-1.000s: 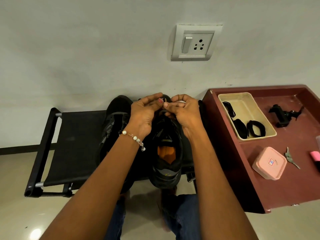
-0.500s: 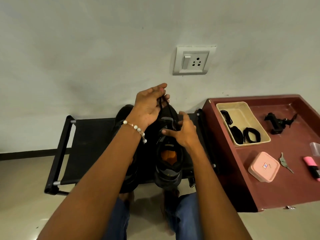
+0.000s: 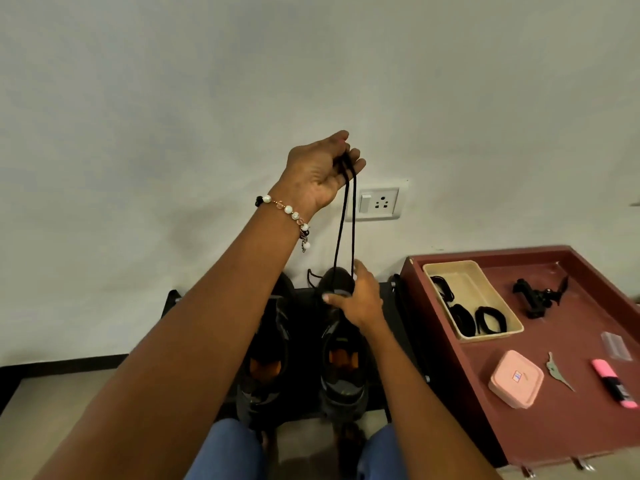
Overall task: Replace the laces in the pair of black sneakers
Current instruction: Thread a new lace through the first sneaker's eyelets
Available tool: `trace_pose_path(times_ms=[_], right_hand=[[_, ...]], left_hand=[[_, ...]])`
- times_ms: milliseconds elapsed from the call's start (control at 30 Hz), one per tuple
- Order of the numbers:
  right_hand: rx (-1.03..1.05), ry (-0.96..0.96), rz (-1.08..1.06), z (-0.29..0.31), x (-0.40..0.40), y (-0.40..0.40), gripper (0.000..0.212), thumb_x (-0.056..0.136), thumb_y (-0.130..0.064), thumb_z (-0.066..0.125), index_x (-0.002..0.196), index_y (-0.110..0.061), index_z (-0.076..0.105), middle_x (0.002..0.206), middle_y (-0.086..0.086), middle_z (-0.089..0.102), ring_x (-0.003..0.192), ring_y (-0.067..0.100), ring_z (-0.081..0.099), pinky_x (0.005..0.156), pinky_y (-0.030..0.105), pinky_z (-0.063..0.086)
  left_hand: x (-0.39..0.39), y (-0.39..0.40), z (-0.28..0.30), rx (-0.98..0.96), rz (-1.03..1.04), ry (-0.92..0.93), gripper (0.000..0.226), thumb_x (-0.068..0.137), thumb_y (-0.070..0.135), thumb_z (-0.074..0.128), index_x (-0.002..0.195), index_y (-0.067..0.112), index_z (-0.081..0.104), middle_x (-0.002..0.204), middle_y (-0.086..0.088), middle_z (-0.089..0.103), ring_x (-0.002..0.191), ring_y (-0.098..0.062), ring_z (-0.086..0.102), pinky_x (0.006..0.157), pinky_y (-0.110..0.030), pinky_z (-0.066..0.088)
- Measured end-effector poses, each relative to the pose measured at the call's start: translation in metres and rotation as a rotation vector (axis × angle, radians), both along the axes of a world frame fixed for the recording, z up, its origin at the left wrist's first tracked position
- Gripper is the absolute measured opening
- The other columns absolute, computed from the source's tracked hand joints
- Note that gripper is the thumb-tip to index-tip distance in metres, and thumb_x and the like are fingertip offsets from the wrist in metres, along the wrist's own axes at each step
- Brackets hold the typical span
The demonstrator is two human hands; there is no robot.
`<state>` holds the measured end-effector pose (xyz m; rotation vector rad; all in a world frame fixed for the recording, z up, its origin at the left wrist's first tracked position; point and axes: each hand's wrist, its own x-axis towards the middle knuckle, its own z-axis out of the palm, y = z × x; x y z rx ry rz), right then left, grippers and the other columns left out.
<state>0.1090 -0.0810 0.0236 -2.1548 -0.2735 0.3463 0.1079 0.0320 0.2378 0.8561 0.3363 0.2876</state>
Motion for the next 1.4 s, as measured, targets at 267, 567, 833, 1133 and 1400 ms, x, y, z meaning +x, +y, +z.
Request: trace_pose_path(times_ms=[267,567,833,1133,1400], right_hand=[[0.802,0.163,0.148,0.087,0.015,-0.003,0.018,0.098,-0.005,0.051,0.109,-0.002,0.065,0.076,0.001,0.068,0.080,0.018,0.063,0.080,0.019,0.050],[0.554,0.293,-0.002,0.085,0.019,-0.024,0.016,0.097,0.000,0.053,0.088,0.003,0.066,0.078,0.013,0.065,0.071,0.024,0.065,0.070,0.026,0.060],[0.517,0.367,-0.092,0.101,0.024,-0.011,0.013,0.095,-0.003,0.058,0.085,-0.003,0.066,0.080,0.012,0.070,0.071,0.020,0.070,0.076,0.032,0.056],[0.603,0.385,-0.119,0.147,0.027,0.004,0.015,0.095,-0.001,0.057,0.083,-0.004,0.065,0.085,0.013,0.071,0.092,0.030,0.071,0.094,0.045,0.054],[0.773,0.256,-0.096,0.229,0.035,0.004,0.015,0.094,0.001,0.056,0.083,-0.002,0.066,0.081,0.014,0.071,0.075,0.026,0.071,0.072,0.035,0.059]], left_hand=[[-0.003,0.014,0.006,0.060,0.105,0.017,0.018,0.092,-0.012,0.050,0.092,0.002,0.062,0.073,-0.010,0.056,0.061,-0.018,0.059,0.088,-0.046,0.055],[-0.017,0.069,-0.098,0.550,0.351,0.465,0.016,0.088,0.004,0.060,0.098,0.007,0.072,0.096,-0.010,0.070,0.087,-0.025,0.067,0.089,-0.039,0.056],[-0.067,-0.013,-0.186,1.100,-0.073,0.684,0.030,0.081,0.036,0.075,0.092,0.009,0.070,0.097,-0.010,0.068,0.093,-0.024,0.063,0.088,-0.035,0.051],[-0.077,-0.060,-0.233,1.148,-0.076,0.762,0.041,0.078,0.032,0.078,0.110,0.009,0.066,0.115,-0.011,0.061,0.100,-0.030,0.062,0.084,-0.039,0.054],[-0.077,-0.051,-0.233,1.212,-0.157,0.707,0.015,0.088,0.009,0.065,0.074,0.014,0.065,0.083,-0.004,0.060,0.098,-0.027,0.065,0.083,-0.032,0.052]])
